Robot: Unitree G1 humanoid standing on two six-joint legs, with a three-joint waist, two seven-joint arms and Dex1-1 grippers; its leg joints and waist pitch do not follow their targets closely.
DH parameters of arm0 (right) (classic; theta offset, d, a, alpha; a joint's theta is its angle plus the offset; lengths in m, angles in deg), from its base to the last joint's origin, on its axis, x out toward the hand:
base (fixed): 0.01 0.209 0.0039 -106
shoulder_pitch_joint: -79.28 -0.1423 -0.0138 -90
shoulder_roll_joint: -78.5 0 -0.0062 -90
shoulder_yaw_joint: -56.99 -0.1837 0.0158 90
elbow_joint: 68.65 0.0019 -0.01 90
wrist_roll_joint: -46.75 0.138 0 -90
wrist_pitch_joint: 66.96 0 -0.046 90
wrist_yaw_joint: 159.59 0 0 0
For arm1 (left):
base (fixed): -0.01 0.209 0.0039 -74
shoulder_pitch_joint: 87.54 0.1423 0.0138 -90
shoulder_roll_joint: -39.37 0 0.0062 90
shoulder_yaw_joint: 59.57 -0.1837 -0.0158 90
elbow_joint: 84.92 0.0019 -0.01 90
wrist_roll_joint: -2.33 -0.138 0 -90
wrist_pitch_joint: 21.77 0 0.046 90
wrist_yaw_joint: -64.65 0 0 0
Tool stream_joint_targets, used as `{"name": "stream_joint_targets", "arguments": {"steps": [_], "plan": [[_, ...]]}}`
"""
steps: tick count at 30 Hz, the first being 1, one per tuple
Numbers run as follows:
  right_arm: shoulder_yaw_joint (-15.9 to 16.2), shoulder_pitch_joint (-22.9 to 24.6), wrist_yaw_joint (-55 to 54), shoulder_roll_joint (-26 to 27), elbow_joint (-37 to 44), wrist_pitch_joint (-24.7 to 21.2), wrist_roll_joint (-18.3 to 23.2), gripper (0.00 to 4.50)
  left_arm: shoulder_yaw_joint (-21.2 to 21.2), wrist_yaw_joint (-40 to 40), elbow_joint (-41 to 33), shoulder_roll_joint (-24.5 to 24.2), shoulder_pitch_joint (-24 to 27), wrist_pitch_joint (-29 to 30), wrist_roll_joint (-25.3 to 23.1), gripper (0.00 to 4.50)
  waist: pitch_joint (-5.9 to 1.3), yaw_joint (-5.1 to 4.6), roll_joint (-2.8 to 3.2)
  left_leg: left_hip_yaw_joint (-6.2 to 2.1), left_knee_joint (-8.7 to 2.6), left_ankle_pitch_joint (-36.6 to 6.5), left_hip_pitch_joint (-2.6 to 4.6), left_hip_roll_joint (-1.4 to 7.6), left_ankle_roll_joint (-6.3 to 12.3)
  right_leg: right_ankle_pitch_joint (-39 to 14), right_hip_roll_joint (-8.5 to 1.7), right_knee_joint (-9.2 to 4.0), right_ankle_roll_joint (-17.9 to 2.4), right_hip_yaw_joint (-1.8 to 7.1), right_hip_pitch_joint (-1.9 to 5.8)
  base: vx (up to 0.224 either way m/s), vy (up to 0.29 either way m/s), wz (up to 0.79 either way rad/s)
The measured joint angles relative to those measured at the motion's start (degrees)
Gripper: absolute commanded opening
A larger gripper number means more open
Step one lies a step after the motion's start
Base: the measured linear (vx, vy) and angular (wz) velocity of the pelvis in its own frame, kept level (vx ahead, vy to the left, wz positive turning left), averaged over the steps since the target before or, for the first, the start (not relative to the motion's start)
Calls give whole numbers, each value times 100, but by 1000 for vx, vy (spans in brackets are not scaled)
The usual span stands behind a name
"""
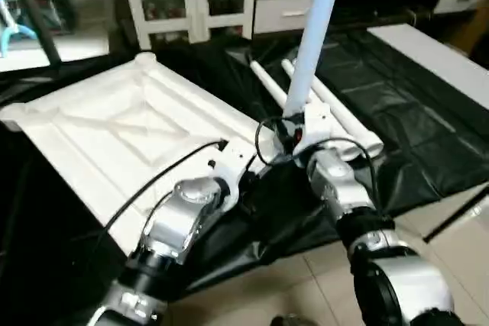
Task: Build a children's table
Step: Rotate leg to tighten
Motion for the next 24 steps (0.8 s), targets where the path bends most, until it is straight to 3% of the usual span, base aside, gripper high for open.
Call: {"name": "stream_joint_targets", "arguments": {"steps": [3,5,11,16,19,24], "plan": [[44,119,779,-161,29,236,-5,193,-155,-388,-221,-481,80,-123,-11,0,1,-45,-2,-5,-17,0,-22,1,0,2,1,5,-3,-1,-21,0,0,0],[95,172,1374,-287,105,285,18,249,-238,-664,-325,-871,171,-442,-38,0,1,-51,-2,-5,-20,0,-40,2,0,8,1,33,-13,4,-37,0,0,0],[308,356,3229,-770,551,83,437,299,-304,-1572,-427,-1798,436,-1561,-81,0,1,-9,-1,6,-19,1,-62,10,-1,119,5,92,-94,21,-56,0,0,0],[559,431,4907,-1469,1204,-249,624,343,-406,-2322,-709,-2471,649,-1985,92,0,-1,140,-1,13,-23,4,-54,30,2,88,18,146,-60,35,-65,42,-11,2],[617,463,5426,-1589,1246,-305,627,343,-387,-2587,-749,-2645,682,-2123,143,0,-5,262,-2,26,-25,21,-45,48,31,71,30,152,-66,35,-85,37,-7,-2],[720,500,5872,-1761,1230,-469,627,343,-345,-2726,-780,-2787,767,-2229,198,0,-6,288,-4,45,-20,21,-32,48,31,71,30,167,-68,58,-90,0,0,0]]}}
